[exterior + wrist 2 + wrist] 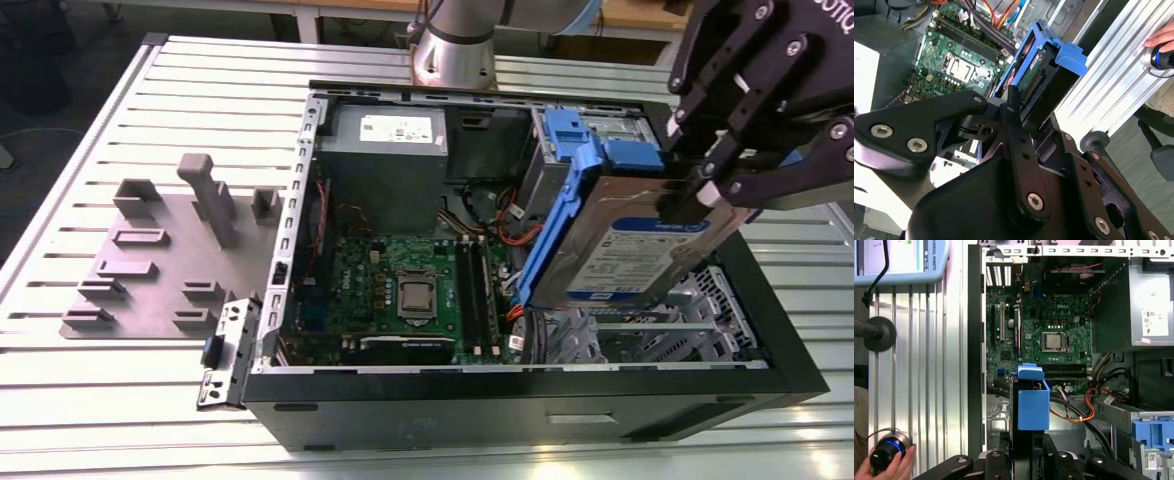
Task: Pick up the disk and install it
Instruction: 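Pick up the disk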
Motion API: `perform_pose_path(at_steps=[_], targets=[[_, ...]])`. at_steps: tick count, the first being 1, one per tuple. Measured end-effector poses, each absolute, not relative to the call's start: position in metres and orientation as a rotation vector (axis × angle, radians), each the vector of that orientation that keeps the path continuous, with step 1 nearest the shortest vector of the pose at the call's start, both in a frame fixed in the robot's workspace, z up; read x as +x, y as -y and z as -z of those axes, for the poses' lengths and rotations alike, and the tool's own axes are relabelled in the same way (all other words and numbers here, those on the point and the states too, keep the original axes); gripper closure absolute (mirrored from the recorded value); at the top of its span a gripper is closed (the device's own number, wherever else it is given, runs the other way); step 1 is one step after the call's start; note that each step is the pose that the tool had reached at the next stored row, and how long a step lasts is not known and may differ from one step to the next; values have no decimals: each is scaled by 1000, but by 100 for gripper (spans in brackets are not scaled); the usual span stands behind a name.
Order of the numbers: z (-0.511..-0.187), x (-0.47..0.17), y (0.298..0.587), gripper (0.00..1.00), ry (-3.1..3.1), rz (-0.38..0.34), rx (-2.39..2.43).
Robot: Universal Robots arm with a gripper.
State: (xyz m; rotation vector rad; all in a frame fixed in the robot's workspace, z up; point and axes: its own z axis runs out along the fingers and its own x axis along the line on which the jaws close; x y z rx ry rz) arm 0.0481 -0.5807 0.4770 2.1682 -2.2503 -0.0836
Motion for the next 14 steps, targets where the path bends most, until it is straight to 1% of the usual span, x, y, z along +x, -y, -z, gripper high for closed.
perform_pose_path(at_steps=[14], targets=[[-476,93,580,65,2250,85,2167]])
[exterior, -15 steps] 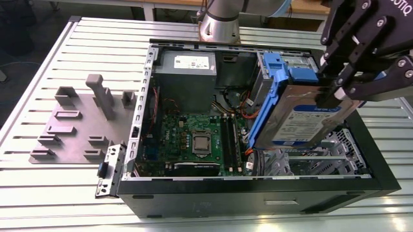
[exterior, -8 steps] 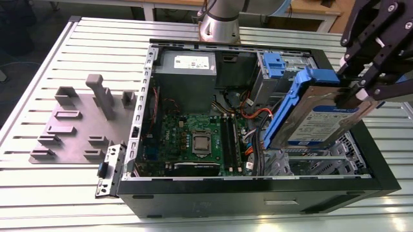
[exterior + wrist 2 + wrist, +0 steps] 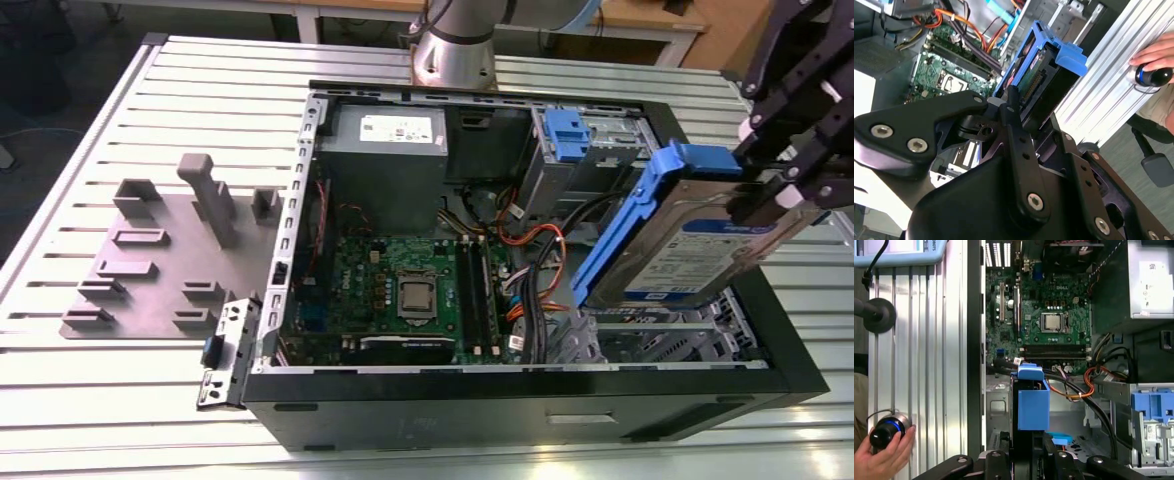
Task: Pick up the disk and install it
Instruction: 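Pick up the disk, then insert the disk into the insertion slot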
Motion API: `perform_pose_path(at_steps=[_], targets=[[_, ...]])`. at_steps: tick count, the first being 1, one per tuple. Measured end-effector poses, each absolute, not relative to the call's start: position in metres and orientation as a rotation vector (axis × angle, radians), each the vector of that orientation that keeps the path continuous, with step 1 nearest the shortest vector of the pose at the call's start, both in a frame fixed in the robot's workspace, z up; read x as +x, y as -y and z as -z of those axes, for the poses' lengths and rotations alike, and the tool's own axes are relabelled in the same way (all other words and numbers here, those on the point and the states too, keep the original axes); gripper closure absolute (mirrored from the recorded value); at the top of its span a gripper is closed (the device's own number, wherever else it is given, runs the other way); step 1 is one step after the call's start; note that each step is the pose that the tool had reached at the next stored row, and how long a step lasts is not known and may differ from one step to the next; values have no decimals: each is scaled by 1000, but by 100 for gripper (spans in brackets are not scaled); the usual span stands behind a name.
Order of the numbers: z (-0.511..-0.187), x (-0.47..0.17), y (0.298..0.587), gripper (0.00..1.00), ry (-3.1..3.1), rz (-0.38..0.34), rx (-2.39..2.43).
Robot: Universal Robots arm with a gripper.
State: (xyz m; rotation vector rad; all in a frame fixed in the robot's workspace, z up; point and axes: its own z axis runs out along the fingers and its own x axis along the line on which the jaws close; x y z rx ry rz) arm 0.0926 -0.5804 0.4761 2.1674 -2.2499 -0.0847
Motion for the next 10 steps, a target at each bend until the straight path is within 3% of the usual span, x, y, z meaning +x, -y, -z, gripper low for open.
perform_pose_path(at_steps=[10], targets=[[-476,110,580,65,2250,85,2167]])
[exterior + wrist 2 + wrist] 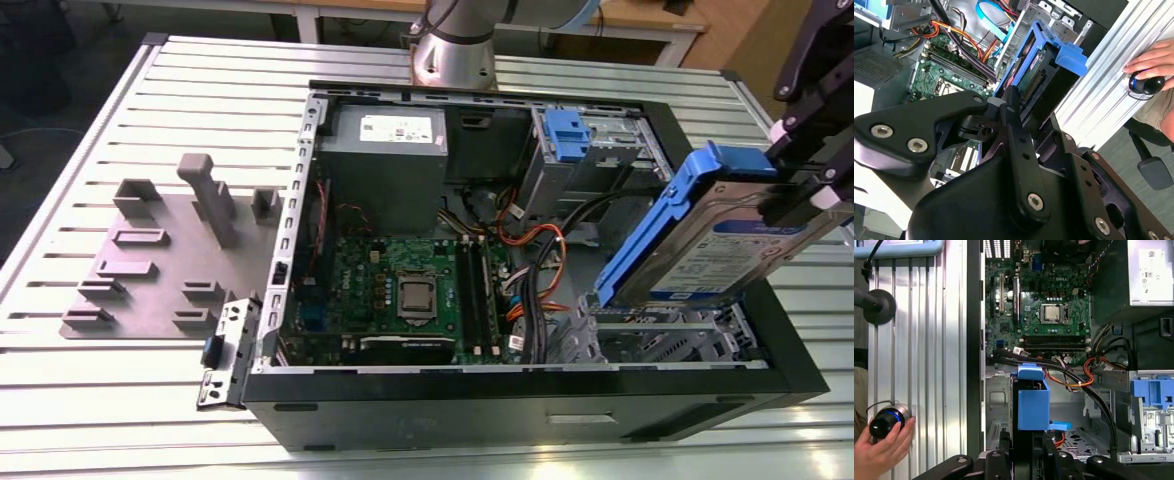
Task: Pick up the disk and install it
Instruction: 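Insert the disk into the insertion slot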
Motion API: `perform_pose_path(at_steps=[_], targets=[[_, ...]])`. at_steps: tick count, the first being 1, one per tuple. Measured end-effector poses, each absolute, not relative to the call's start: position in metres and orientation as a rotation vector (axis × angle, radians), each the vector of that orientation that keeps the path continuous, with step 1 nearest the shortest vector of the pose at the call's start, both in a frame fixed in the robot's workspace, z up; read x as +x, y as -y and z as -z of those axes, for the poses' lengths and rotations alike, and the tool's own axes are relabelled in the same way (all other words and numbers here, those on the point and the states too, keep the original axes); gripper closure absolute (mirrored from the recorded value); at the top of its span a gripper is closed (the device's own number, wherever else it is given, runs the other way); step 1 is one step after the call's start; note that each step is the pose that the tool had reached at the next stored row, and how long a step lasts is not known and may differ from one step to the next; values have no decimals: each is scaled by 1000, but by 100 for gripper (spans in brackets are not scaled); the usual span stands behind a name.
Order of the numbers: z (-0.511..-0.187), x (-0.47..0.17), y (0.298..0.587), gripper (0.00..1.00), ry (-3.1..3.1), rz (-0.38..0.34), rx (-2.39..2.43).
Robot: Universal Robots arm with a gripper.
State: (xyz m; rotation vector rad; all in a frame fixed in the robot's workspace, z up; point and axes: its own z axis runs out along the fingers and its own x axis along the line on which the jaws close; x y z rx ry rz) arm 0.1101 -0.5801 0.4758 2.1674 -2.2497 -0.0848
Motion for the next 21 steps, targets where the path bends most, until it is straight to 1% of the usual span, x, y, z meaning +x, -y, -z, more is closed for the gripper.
perform_pose_path(at_steps=[17,21], targets=[[-475,118,580,65,2250,85,2168],[-470,119,580,65,2250,85,2167]])
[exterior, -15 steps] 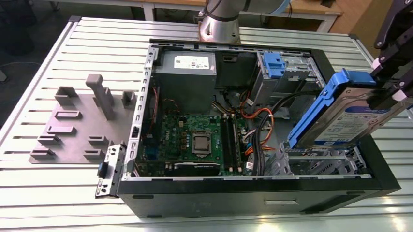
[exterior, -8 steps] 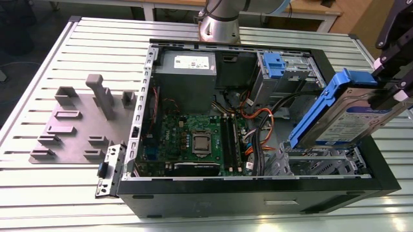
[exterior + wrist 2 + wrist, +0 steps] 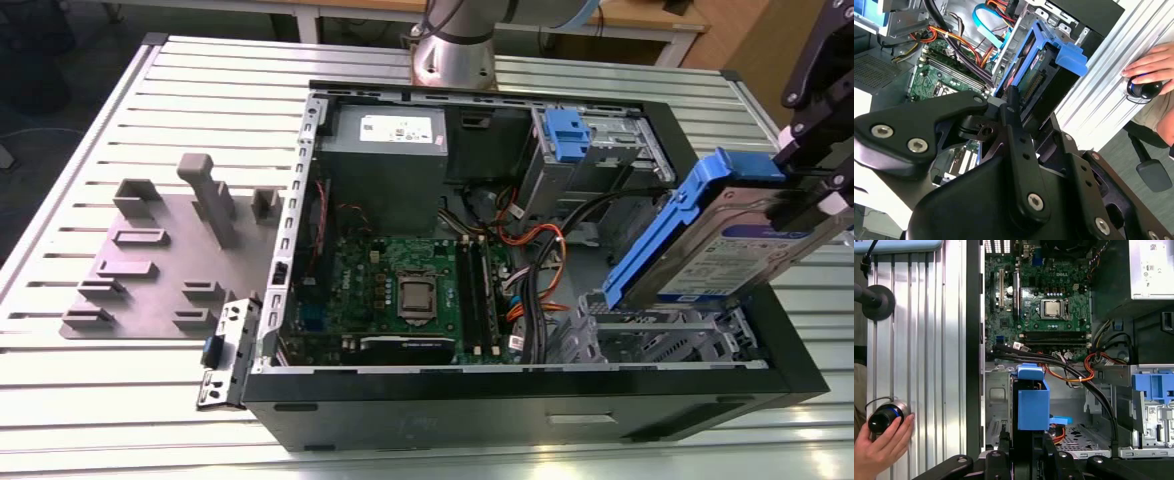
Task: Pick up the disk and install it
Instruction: 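Insert the disk into the insertion slot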
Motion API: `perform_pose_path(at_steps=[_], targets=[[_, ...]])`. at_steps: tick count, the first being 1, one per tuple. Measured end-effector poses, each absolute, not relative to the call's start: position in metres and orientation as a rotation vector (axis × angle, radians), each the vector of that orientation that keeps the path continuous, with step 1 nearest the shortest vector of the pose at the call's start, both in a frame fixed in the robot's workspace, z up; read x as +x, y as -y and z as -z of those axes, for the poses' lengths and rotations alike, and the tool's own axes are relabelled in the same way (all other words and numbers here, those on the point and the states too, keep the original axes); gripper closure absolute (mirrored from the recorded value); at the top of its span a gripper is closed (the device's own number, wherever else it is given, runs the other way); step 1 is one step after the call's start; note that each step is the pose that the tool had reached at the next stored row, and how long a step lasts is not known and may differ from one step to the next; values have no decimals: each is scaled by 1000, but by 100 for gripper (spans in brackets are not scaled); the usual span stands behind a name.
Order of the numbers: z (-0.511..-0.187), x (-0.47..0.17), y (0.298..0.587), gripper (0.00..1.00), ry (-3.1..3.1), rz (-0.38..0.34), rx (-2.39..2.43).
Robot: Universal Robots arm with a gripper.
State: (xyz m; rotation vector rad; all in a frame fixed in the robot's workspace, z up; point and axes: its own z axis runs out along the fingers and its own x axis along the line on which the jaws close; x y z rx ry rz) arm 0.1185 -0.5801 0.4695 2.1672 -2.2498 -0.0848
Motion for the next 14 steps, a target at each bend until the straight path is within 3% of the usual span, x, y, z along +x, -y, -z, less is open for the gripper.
perform_pose_path(at_steps=[14], targets=[[-457,116,575,65,2250,85,2167]])
